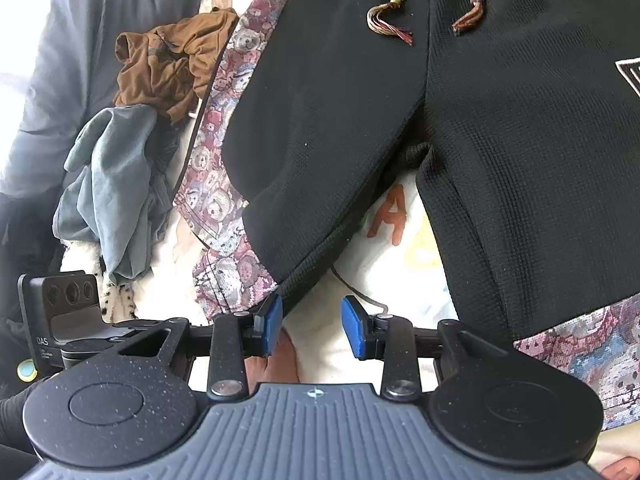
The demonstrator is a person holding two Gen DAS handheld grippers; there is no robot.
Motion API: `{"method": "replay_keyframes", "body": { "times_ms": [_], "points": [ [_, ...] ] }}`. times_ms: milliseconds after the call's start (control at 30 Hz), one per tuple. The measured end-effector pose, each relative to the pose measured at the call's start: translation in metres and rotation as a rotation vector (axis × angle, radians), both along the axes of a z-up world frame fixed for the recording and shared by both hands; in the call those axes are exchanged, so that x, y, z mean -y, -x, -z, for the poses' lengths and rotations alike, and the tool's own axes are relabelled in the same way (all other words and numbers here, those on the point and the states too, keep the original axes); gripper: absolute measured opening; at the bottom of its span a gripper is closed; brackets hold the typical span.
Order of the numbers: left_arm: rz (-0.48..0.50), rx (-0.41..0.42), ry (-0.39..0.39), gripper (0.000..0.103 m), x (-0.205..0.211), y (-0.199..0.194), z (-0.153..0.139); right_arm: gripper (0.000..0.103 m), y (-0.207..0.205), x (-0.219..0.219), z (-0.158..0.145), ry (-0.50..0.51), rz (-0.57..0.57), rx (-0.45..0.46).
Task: Fold clothes
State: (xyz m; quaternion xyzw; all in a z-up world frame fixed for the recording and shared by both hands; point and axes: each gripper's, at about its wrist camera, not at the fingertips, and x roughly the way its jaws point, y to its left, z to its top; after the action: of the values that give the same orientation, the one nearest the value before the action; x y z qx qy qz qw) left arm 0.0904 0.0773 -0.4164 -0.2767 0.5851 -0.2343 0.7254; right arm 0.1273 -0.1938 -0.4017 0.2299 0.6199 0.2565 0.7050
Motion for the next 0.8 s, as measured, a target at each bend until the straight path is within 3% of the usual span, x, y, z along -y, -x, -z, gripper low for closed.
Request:
{"method": "replay_keyframes", "body": {
  "times_ms": [333, 433, 500, 567, 800],
  "points": [
    [0.014, -0.048, -0.036, 0.003, 0.014, 0.001, 0.023, 0.045, 0.009, -0.007, 0.021, -0.017, -0.001, -0.08],
    [0.041, -0.06, -0.034, 0.019, 0.011, 0.003, 0.016, 0.045, 0.01, -0.008, 0.025, -0.018, 0.005, -0.093],
    [0.057, -0.051, -0.037, 0.04, 0.007, 0.005, 0.007, 0.045, 0.01, -0.009, 0.026, -0.016, 0.009, -0.09],
    [0.042, -0.039, -0.045, 0.047, -0.005, 0.007, -0.001, 0.045, 0.009, -0.008, 0.028, -0.012, 0.017, -0.089],
    [-0.1, 0.056, -0.124, 0.049, -0.056, -0.005, -0.029, 0.045, 0.01, -0.011, 0.028, -0.001, 0.005, -0.085]
  ]
}}
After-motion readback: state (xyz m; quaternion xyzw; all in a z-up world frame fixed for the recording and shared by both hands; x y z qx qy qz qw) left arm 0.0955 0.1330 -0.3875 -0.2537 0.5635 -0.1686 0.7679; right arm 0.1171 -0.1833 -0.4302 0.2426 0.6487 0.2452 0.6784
